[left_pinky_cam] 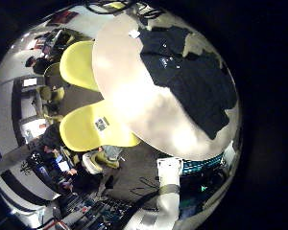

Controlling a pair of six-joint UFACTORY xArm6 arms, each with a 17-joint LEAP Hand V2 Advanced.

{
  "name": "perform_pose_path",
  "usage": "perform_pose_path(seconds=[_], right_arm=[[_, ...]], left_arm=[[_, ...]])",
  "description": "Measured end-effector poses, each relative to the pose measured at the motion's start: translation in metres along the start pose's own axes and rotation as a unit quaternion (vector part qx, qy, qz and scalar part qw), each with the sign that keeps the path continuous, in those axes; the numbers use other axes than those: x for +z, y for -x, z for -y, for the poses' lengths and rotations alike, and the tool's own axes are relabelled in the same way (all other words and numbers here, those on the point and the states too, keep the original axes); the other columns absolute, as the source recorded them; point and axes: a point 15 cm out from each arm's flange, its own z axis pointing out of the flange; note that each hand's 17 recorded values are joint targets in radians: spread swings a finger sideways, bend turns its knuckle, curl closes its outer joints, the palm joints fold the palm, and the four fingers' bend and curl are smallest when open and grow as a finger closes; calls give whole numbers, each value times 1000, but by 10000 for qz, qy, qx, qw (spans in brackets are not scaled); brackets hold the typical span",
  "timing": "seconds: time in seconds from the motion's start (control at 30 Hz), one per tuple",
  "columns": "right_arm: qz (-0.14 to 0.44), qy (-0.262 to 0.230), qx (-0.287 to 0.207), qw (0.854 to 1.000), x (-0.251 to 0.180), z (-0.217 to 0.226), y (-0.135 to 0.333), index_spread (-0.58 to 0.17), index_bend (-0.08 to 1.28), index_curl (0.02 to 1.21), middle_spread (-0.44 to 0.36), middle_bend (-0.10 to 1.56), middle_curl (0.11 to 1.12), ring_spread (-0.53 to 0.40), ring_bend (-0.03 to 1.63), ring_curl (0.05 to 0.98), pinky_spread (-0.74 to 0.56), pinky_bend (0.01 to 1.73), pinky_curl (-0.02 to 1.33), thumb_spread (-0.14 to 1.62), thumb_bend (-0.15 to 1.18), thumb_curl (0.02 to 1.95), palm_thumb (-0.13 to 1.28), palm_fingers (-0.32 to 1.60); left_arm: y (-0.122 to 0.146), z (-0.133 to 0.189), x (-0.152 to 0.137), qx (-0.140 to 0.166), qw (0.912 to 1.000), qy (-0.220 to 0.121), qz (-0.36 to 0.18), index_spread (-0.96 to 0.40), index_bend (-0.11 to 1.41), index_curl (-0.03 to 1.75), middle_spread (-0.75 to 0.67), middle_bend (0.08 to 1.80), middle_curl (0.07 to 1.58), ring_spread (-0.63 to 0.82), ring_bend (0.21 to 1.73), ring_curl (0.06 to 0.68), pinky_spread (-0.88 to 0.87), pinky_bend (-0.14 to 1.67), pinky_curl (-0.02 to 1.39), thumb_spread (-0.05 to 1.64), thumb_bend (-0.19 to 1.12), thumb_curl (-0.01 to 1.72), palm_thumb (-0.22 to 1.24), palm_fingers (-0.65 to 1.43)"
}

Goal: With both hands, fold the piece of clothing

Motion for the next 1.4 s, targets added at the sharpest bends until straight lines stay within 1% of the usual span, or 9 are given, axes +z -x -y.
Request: perform_pose_path(seconds=[0.23, 0.47, 0.6, 0.77, 0.93, 1.03, 1.1, 1.2, 1.4], right_arm=[[65, 171, -4, 9998, 13, -3, 4, -343, 166, 293, -45, 294, 371, 43, 698, 208, 277, 682, 156, 1341, -11, 312, 500, 302], [94, 324, 6, 9994, 18, -11, 6, -339, 168, 297, -41, 297, 371, 39, 704, 209, 273, 691, 148, 1338, -11, 310, 508, 304], [55, 312, 22, 9995, 16, -16, 5, -338, 169, 299, -38, 297, 372, 38, 704, 209, 273, 695, 143, 1337, -12, 308, 509, 304], [51, 313, 36, 9995, 16, -25, 7, -338, 169, 300, -36, 299, 373, 37, 704, 208, 272, 698, 137, 1337, -12, 307, 510, 305], [52, 292, 53, 9995, 15, -29, 5, -337, 169, 302, -35, 301, 375, 37, 705, 208, 270, 696, 133, 1338, -11, 304, 514, 303], [50, 256, 79, 9996, 13, -32, 4, -337, 169, 302, -35, 301, 375, 37, 706, 208, 270, 696, 131, 1338, -11, 303, 514, 303], [49, 248, 81, 9996, 12, -33, 3, -337, 171, 304, -35, 300, 375, 37, 705, 208, 270, 696, 130, 1338, -11, 302, 515, 304], [50, 250, 81, 9996, 12, -33, 3, -338, 173, 306, -35, 298, 375, 37, 704, 207, 269, 696, 128, 1338, -12, 301, 515, 306], [61, 284, 76, 9995, 13, -34, 4, -340, 172, 309, -35, 304, 376, 37, 698, 205, 269, 692, 124, 1341, -11, 302, 520, 312]], left_arm=[[-56, 0, 74, 740, 9971, -146, 122, -51, 123, 508, 77, 180, 495, 152, 723, 216, 233, 384, 340, 1113, -54, 255, 122, 146], [-86, -3, 109, 1196, 9923, -215, 243, 48, 139, 412, 184, 183, 444, 307, 738, 216, 306, 442, 354, 958, -33, 271, 60, 70], [-96, -2, 120, 1233, 9916, -130, 355, 69, 146, 383, 222, 185, 421, 360, 747, 215, 331, 457, 354, 926, -31, 281, 64, 50], [-92, 4, 138, 1176, 9910, -47, 638, 97, 158, 354, 211, 256, 419, 382, 733, 205, 352, 421, 336, 901, -23, 296, 96, 106], [-92, 12, 141, 1112, 9895, -59, 917, 79, 181, 358, 96, 381, 460, 281, 716, 198, 308, 351, 315, 904, -15, 309, 160, 231], [-90, 18, 140, 1002, 9896, -133, 1026, 30, 188, 376, 5, 568, 533, 104, 738, 198, 195, 309, 297, 925, -6, 320, 230, 409], [-90, 24, 138, 927, 9899, -219, 1050, -9, 175, 381, -42, 657, 582, -35, 830, 223, 71, 385, 314, 950, 9, 327, 295, 597], [-91, 33, 130, 814, 9906, -391, 1023, -100, 209, 422, -152, 738, 685, -269, 1072, 313, -215, 604, 381, 1024, 44, 342, 439, 912], [-82, 47, 103, 611, 9918, -673, 901, -278, 311, 560, -308, 772, 860, -423, 1251, 430, -500, 927, 523, 1160, 90, 365, 622, 1043]])
